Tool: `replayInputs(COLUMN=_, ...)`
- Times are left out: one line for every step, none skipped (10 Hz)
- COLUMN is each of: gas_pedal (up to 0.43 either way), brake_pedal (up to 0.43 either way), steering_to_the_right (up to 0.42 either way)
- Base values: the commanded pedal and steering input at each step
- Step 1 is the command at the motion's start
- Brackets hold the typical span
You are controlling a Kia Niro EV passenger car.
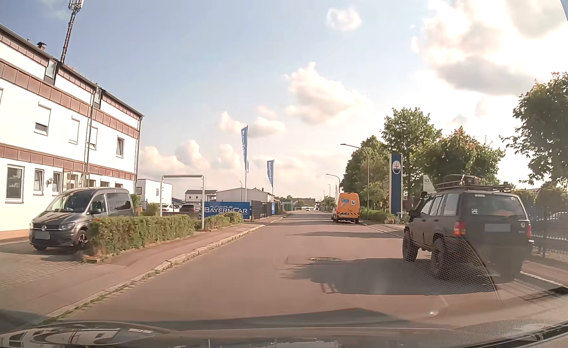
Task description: Follow the waypoints while adhering to traffic rules and regulations
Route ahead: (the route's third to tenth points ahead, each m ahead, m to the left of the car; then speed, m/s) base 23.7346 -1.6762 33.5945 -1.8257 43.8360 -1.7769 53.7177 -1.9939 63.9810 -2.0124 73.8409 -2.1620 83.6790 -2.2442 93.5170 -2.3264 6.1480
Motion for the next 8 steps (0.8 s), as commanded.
replayInputs(gas_pedal=0.26, brake_pedal=0.012, steering_to_the_right=0.015)
replayInputs(gas_pedal=0.26, brake_pedal=0.018, steering_to_the_right=0.007)
replayInputs(gas_pedal=0.228, brake_pedal=0.012, steering_to_the_right=0.005)
replayInputs(gas_pedal=0.209, brake_pedal=0.012, steering_to_the_right=0.004)
replayInputs(gas_pedal=0.209, brake_pedal=0.018, steering_to_the_right=0.002)
replayInputs(gas_pedal=0.209, brake_pedal=0.018, steering_to_the_right=0.002)
replayInputs(gas_pedal=0.209, brake_pedal=0.012, steering_to_the_right=0.001)
replayInputs(gas_pedal=0.209, brake_pedal=0.012, steering_to_the_right=-0.003)
